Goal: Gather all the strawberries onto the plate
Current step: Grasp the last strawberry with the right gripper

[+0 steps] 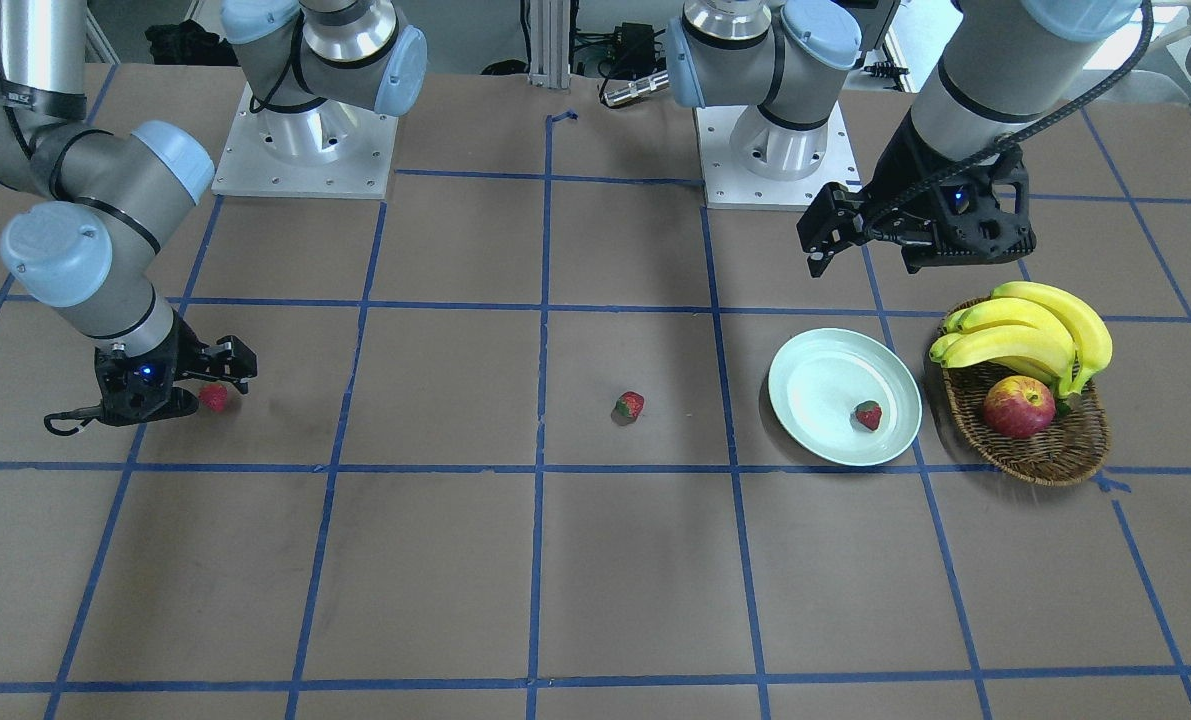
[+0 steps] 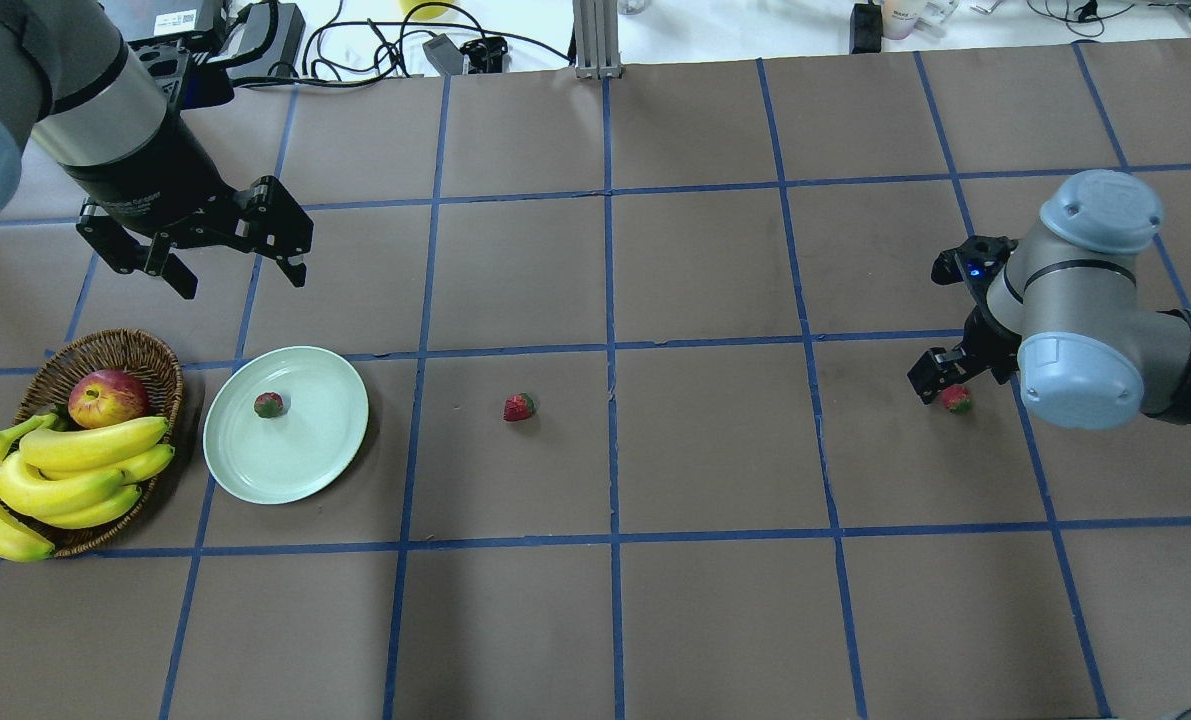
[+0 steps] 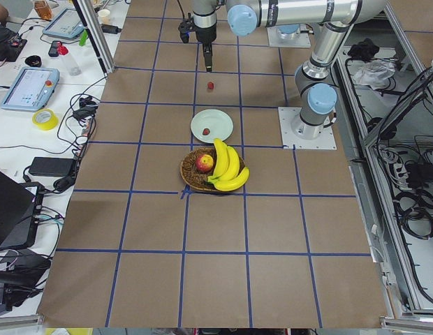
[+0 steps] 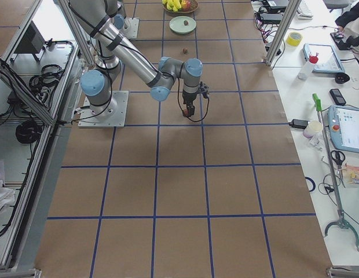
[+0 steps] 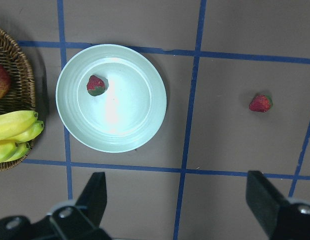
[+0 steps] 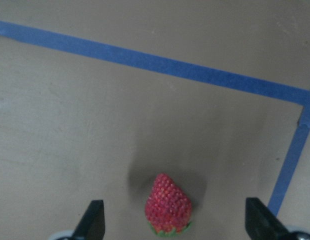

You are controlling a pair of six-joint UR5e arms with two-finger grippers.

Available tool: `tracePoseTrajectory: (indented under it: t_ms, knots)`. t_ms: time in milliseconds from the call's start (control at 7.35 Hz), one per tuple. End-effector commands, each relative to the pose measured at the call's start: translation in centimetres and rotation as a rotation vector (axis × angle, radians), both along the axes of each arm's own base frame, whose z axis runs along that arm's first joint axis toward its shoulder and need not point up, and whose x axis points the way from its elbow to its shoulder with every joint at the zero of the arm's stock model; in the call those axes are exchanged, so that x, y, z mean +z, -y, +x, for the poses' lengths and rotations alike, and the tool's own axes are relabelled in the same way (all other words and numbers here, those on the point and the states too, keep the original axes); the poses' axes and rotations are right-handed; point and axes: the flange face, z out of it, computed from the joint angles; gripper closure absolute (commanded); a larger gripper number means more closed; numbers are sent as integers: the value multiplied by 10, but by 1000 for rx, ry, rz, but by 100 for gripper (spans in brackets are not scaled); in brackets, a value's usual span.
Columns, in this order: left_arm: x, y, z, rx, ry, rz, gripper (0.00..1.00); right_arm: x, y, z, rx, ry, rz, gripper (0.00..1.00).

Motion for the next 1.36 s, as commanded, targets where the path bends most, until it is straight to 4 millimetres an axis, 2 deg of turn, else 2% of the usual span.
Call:
tracePoseTrajectory:
  t_ms: [0, 136, 272, 544, 816, 952, 1088, 1224]
  knots:
    - [-1, 0, 0, 0, -2, 1, 0, -3, -3, -5, 8, 8, 13, 21]
    - [0, -1, -1, 0, -8, -3, 0, -4, -3, -5, 6, 10, 19, 38]
    - [-1, -1, 0, 1, -3, 1, 0, -5, -2, -4, 4, 16, 14, 46]
    - [-1, -1, 1, 1, 2, 3, 0, -5, -2, -3, -3, 30, 8, 48]
    - [-1, -1, 1, -5, 2, 3, 0, -12, 0, -3, -3, 38, 15, 69]
    - [-2, -1, 1, -7, 3, 6, 0, -8, 2, -4, -7, 33, 15, 80]
    - [-6, -2, 0, -6, -1, 10, 0, 3, 8, -6, -11, 23, -7, 88]
    - [-9, -3, 1, -5, -1, 10, 0, 20, 21, -6, -34, 20, -16, 90]
